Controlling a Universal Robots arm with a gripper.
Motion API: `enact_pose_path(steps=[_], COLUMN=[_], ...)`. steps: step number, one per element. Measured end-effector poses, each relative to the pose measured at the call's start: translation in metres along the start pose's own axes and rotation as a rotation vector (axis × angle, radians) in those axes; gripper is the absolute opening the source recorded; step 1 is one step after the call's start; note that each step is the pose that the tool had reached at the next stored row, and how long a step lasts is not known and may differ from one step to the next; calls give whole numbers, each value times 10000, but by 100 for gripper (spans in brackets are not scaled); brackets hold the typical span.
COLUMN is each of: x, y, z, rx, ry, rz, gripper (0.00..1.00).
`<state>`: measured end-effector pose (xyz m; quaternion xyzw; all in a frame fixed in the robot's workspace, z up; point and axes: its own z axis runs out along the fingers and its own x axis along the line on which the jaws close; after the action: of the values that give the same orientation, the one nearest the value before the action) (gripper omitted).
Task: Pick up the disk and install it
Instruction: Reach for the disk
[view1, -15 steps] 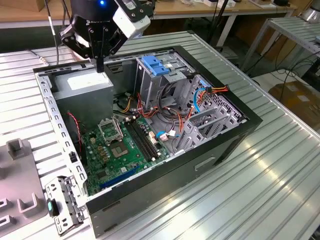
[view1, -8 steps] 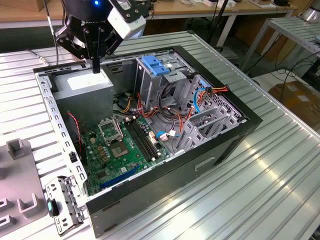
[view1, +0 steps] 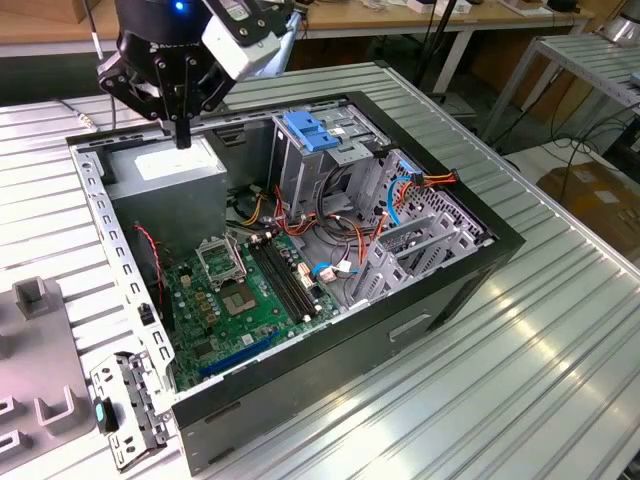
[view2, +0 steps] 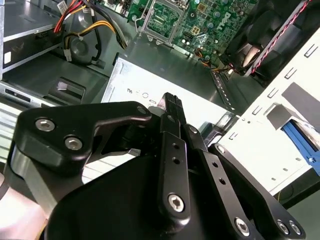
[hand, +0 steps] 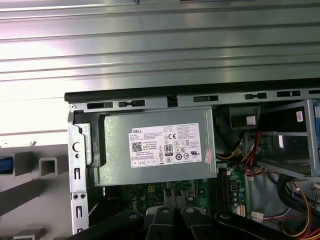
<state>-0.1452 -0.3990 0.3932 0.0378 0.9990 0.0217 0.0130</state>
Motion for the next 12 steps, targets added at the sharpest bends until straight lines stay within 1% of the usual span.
enact_pose_path(steps=[1, 11, 12], x=[22, 157, 178], y=[-2, -12, -13], z=[0, -3, -2], rx=[-1, -3, -4], ry=[0, 3, 4], rz=[0, 1, 1], gripper=[11, 11, 11])
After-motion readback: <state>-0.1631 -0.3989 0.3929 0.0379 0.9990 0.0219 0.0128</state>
